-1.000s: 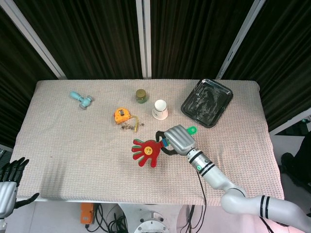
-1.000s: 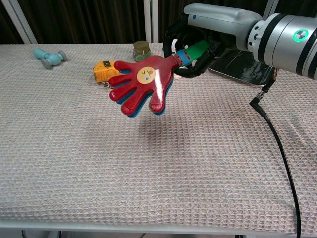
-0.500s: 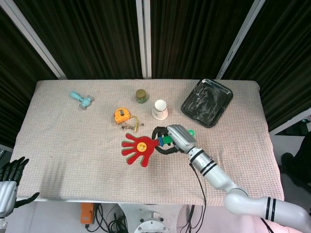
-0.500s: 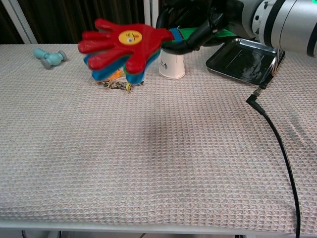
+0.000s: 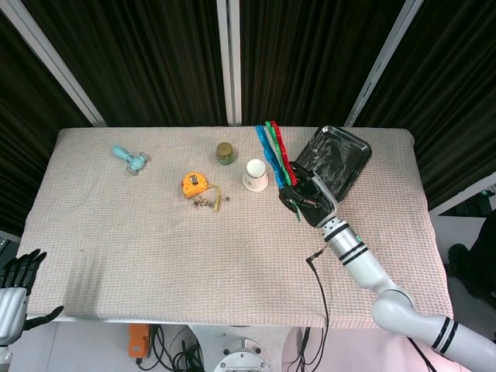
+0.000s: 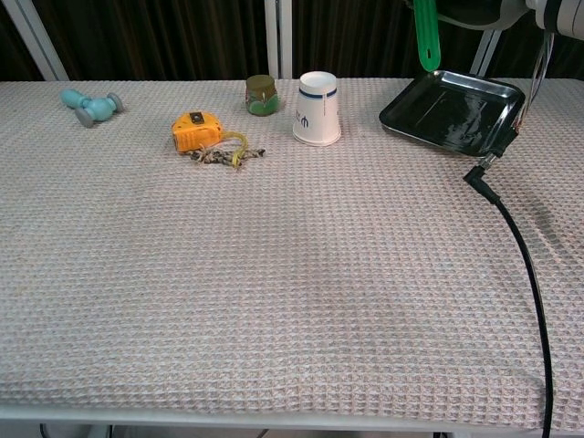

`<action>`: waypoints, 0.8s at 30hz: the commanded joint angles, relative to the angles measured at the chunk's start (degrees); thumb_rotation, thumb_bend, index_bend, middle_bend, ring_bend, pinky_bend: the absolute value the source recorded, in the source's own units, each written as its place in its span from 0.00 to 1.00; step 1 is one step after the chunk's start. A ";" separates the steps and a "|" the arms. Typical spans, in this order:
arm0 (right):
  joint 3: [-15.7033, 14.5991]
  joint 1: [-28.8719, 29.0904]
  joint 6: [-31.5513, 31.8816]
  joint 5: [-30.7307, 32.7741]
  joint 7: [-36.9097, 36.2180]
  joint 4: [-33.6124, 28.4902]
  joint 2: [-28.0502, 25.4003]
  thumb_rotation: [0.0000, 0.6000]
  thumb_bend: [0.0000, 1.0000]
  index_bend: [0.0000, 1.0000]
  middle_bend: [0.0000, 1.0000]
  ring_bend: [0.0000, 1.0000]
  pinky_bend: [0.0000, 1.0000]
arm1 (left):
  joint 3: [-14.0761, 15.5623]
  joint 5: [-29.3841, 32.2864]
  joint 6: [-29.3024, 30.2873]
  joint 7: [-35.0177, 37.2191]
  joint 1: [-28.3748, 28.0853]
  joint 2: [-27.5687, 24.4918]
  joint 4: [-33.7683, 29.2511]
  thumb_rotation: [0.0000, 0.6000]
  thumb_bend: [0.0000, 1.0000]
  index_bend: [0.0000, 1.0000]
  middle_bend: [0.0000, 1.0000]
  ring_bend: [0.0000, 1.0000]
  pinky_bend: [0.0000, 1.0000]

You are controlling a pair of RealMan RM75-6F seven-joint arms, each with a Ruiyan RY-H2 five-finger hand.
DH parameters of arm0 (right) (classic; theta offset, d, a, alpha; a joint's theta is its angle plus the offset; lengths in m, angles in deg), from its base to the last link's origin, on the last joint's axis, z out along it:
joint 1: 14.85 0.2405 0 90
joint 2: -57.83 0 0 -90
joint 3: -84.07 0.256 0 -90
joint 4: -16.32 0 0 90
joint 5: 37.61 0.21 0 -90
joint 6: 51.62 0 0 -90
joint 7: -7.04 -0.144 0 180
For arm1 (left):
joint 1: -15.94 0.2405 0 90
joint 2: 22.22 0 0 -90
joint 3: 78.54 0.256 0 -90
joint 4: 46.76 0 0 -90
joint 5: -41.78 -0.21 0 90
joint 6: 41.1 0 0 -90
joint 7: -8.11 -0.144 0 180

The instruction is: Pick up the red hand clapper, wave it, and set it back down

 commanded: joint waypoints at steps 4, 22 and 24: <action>-7.73 3.50 9.33 -15.61 17.35 9.38 0.96 1.00 0.39 0.92 0.70 0.72 0.93 | 0.00 0.14 -0.24 -0.01 -0.08 0.10 0.07 1.00 0.06 0.03 0.02 0.00 0.01; -15.45 7.17 15.56 -1.49 109.34 8.99 3.09 1.00 0.44 0.91 0.72 0.71 0.93 | 0.24 0.10 -0.17 0.41 0.08 0.10 0.16 1.00 0.06 0.03 0.02 0.00 0.01; -15.26 7.47 15.64 2.17 107.01 6.72 2.50 1.00 0.44 0.91 0.72 0.71 0.94 | 0.25 0.12 -0.20 0.41 0.07 0.05 0.14 1.00 0.06 0.03 0.02 0.00 0.01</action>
